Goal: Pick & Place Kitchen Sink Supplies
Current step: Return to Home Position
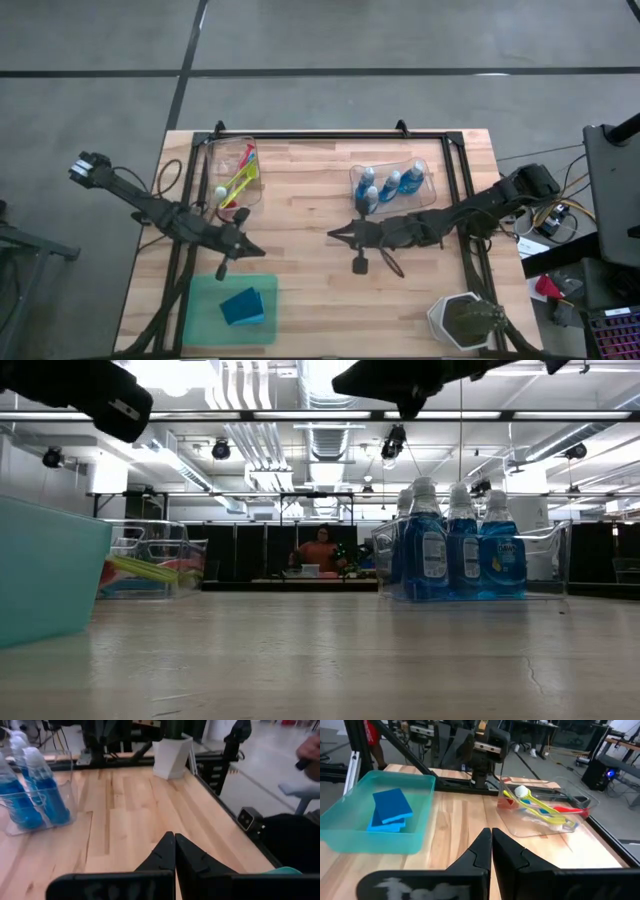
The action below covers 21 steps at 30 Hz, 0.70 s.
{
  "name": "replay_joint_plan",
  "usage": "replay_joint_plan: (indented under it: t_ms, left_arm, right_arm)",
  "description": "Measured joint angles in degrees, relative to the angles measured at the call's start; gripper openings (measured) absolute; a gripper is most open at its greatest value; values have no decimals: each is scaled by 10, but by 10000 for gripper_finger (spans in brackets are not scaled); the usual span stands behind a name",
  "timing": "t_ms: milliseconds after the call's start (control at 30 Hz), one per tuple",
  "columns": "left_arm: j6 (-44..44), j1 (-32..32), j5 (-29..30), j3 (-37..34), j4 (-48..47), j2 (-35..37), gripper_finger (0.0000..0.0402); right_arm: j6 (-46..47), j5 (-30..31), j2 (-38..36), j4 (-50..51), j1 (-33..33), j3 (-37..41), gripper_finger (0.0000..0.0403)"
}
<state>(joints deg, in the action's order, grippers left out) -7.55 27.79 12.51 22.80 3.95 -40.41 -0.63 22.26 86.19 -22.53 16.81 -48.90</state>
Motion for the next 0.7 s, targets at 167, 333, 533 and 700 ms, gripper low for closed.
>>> replay_joint_plan:
  t_ms: [167, 333, 533, 700]
  left_arm:
    - [24, 0, -1, -53, 5, 86, 0]
    - [44, -2, -25, -98, 25, 156, 0]
    - [55, -2, -35, -118, -7, 237, 0]
    - [62, -2, -35, -119, -60, 306, 0]
  right_arm:
    - [-8, -6, -42, -48, -3, 55, 8]
    - [9, -102, -72, -112, -30, 105, 8]
    - [6, -106, -118, -153, -53, 164, 8]
    - [11, -108, -160, -208, -58, 230, 8]
